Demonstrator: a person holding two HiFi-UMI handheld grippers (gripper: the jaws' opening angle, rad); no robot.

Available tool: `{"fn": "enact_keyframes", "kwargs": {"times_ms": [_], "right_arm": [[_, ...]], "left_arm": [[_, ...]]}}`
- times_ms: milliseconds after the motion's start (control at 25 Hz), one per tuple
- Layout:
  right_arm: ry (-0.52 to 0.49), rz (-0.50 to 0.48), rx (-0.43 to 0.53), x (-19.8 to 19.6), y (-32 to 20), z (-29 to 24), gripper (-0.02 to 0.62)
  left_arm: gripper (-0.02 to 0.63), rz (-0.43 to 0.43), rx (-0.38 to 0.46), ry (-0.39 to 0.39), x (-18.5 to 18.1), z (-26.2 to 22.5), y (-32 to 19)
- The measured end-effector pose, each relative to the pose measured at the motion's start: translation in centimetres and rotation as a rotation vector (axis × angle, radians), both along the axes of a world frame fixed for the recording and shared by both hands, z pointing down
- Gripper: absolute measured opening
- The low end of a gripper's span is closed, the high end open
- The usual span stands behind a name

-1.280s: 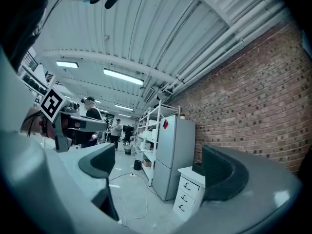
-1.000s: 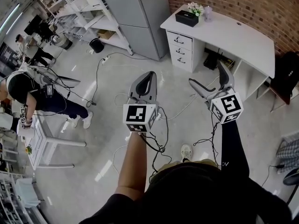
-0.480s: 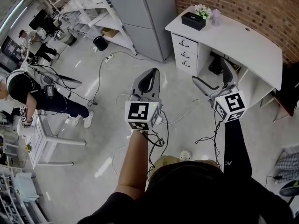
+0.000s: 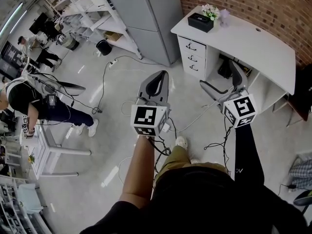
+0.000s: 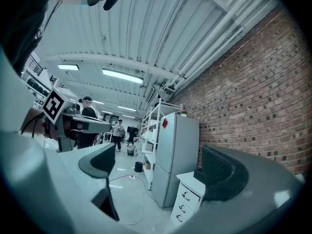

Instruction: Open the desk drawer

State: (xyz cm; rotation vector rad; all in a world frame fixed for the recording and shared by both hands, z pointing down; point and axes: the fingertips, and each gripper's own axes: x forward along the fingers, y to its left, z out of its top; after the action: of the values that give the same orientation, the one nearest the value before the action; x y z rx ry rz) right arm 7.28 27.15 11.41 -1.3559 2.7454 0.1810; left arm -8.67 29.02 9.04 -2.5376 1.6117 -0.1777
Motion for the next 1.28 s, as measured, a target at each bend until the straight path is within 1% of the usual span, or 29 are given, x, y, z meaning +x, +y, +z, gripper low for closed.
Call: {"fn": "enact_keyframes", "kwargs": {"times_ms": [240, 400, 560, 880, 1280], "right_arm": [[0.009, 0.016, -0.008, -0.1, -2.5, 0.8, 0.549], [0.028, 0.031, -0.012, -0.5, -4.9, 1.5, 0.549], [0.046, 0.046, -0.01, -1.1, -7.5, 1.6, 0.549], [0.059, 0.097, -0.021, -1.3, -14.3, 1.5, 0.549], [0.079, 0.15, -0.065, -3.3, -23.1, 3.1, 0.549]], "left_arm": [[0.011, 0.005, -0.009, 0.01, -0.6, 0.8, -2.9], [0.01, 0.015, -0.009, -0.006, -0.8, 1.4, -5.7], [0.01, 0.037, -0.003, 0.012, -1.0, 1.4, -8.7], [0.009, 0.081, -0.002, 0.035, -1.5, 1.3, -16.5], [0.009, 0.163, -0.05, 0.039, -2.0, 3.0, -26.9]]}}
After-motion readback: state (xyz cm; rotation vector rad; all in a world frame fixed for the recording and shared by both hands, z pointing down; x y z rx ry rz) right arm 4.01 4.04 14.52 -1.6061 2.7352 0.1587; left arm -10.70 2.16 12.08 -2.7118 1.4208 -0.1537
